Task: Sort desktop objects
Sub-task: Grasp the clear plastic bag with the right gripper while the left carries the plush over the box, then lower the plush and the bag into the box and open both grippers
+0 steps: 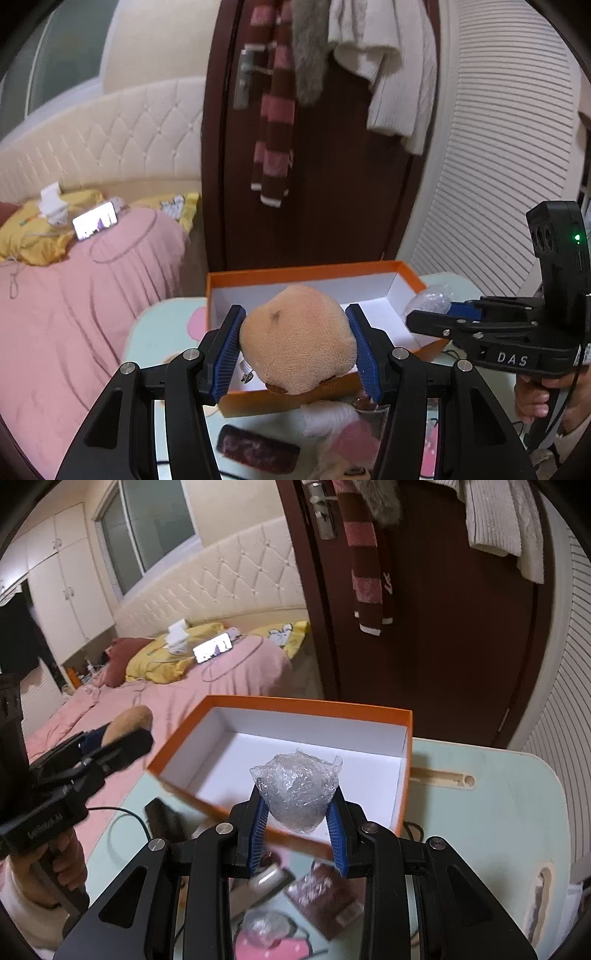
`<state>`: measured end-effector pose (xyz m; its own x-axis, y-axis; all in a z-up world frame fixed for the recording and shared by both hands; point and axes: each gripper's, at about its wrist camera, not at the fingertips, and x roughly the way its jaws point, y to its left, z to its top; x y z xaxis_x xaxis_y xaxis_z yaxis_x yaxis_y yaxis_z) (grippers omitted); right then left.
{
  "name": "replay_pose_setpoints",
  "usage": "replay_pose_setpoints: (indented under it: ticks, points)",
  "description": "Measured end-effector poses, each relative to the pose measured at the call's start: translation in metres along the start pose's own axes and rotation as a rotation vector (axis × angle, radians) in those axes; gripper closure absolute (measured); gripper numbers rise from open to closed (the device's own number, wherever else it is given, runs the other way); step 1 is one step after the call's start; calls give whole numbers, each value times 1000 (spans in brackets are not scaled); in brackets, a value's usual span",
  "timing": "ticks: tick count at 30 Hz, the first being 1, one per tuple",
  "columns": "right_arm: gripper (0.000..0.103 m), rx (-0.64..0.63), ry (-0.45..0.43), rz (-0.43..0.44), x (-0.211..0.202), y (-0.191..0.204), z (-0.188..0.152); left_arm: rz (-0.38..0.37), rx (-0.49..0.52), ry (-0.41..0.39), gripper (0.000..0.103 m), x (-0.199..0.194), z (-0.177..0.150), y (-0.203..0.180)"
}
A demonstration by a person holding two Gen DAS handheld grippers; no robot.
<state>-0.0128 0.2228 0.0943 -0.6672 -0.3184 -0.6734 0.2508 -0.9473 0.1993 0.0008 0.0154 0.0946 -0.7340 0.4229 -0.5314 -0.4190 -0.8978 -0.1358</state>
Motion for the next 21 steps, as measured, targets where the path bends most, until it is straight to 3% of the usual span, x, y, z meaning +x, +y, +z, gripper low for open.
replay_pose_setpoints:
  ticks: [12,18,21]
  points:
    - [71,5,37,-80,40,-9,-2,35,0,119,49,44,-20,-1]
    - [70,-6,28,-103,41,-8,-5,49,10,114,46,43,-22,-4]
    - [68,-9,26,-104,41,-7,-5,46,12,110,39,42,-22,-5]
